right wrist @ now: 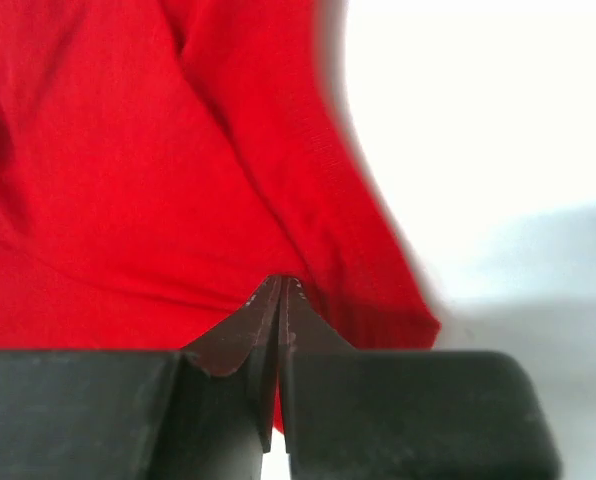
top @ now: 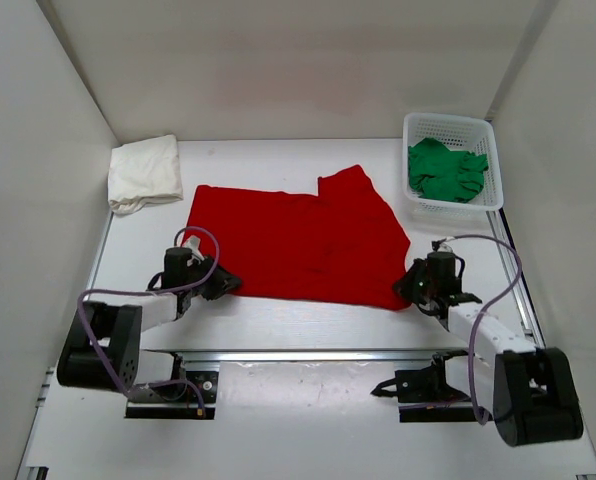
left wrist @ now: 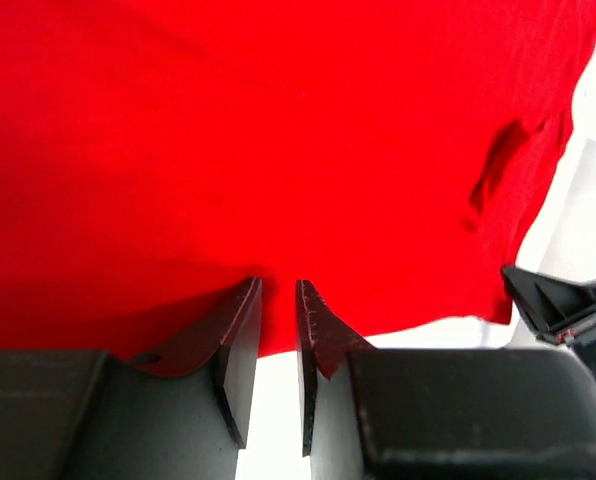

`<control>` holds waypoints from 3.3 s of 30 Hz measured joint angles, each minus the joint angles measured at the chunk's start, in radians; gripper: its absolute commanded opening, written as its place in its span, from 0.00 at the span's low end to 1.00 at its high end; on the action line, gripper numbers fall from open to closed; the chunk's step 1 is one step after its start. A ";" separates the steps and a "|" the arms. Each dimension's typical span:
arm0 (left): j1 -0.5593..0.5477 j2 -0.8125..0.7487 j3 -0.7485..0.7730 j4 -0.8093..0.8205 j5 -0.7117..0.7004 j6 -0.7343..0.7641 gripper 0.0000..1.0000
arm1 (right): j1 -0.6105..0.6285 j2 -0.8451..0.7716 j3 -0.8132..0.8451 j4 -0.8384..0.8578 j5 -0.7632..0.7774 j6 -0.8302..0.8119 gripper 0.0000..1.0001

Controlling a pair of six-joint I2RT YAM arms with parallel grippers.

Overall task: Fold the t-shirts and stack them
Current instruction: Fold the flattened tshirt in 1/3 of the way, then grap the side of the flattened tshirt furthest away from the robot with both arms

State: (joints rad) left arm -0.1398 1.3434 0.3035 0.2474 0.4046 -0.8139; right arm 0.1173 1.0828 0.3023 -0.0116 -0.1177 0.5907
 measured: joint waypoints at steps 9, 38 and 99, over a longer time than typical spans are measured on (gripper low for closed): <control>0.098 -0.297 -0.088 -0.231 -0.001 0.112 0.36 | -0.055 -0.205 -0.060 -0.146 -0.014 0.035 0.09; 0.144 0.900 1.450 -0.618 -0.389 0.349 0.40 | 0.304 0.277 0.367 -0.016 -0.134 -0.098 0.05; 0.132 0.774 1.357 -0.581 -0.368 0.306 0.00 | 0.025 1.715 2.401 -0.721 -0.010 -0.243 0.09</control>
State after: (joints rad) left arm -0.0074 2.1174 1.6604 -0.3336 0.0368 -0.5083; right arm 0.1425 2.7979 2.7033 -0.7326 -0.1280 0.3481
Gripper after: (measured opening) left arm 0.061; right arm 0.181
